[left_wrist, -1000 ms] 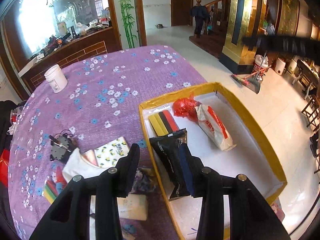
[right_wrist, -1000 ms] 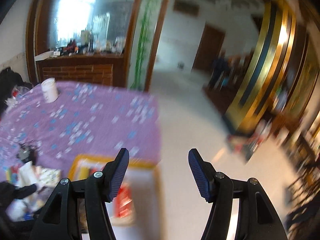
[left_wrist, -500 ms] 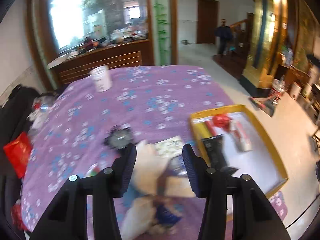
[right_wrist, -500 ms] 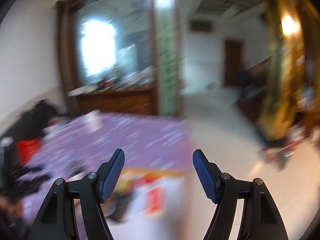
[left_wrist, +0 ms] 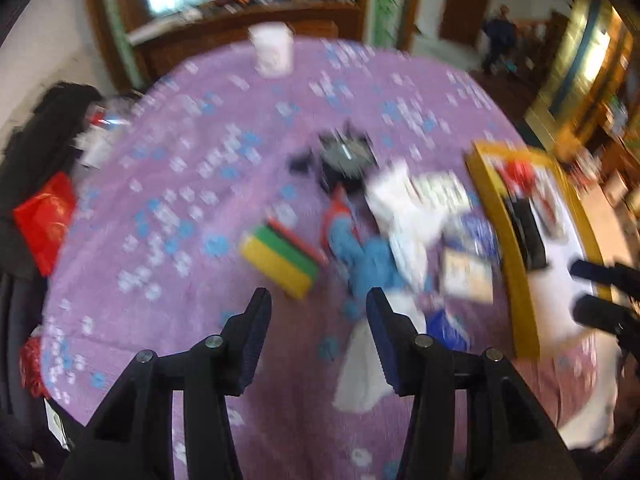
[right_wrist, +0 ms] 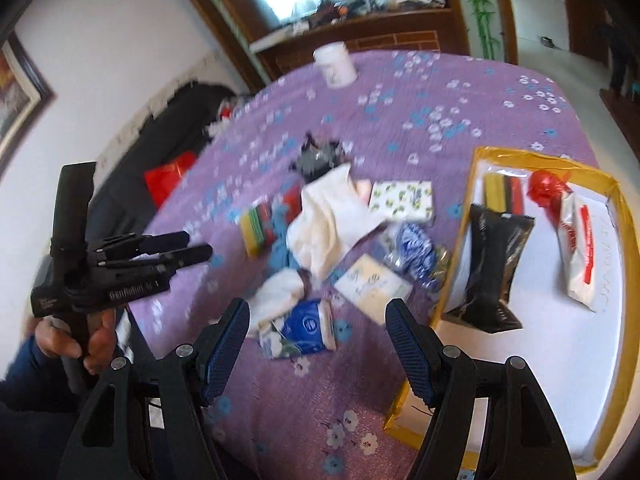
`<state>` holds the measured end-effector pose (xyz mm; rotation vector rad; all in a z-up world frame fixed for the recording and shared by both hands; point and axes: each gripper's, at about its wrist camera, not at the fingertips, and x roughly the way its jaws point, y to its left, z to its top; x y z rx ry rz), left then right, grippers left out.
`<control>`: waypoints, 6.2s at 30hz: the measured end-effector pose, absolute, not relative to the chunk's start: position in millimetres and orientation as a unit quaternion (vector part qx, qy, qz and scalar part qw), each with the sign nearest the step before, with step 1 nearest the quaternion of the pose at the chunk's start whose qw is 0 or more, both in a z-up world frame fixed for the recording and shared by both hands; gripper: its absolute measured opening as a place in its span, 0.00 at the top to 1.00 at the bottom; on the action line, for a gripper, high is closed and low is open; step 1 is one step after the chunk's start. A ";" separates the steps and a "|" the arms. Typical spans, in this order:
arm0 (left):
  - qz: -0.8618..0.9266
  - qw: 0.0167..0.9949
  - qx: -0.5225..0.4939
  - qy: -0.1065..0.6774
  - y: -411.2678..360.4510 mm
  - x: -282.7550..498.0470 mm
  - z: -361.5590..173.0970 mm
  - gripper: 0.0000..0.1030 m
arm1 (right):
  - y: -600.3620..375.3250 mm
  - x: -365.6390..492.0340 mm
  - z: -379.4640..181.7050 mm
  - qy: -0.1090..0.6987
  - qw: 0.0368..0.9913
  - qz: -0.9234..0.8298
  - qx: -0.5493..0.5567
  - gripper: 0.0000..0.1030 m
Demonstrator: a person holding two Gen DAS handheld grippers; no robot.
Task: Organize soft objects
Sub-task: 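Return both grippers to the pile on the table, then grasp the white cloth with the left gripper while the right grasps the blue tissue pack, then carry the cloth and tissue pack into the tray and release them, then move both grippers back over the pile on the table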
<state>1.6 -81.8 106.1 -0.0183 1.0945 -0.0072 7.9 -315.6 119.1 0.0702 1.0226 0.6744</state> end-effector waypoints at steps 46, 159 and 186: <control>-0.066 0.822 -0.090 0.559 -50.0 -26.5 47.4 0.88 | -202.8 3.8 10.5 0.546 0.767 0.306 -0.143 0.24; -0.274 0.834 0.089 0.471 -317.8 9.8 90.4 0.35 | -497.8 20.2 81.3 0.476 0.864 0.018 0.165 0.20; -0.203 0.864 0.016 0.461 -241.0 15.4 114.1 0.35 | -433.9 42.5 96.2 0.475 0.861 0.105 0.148 0.20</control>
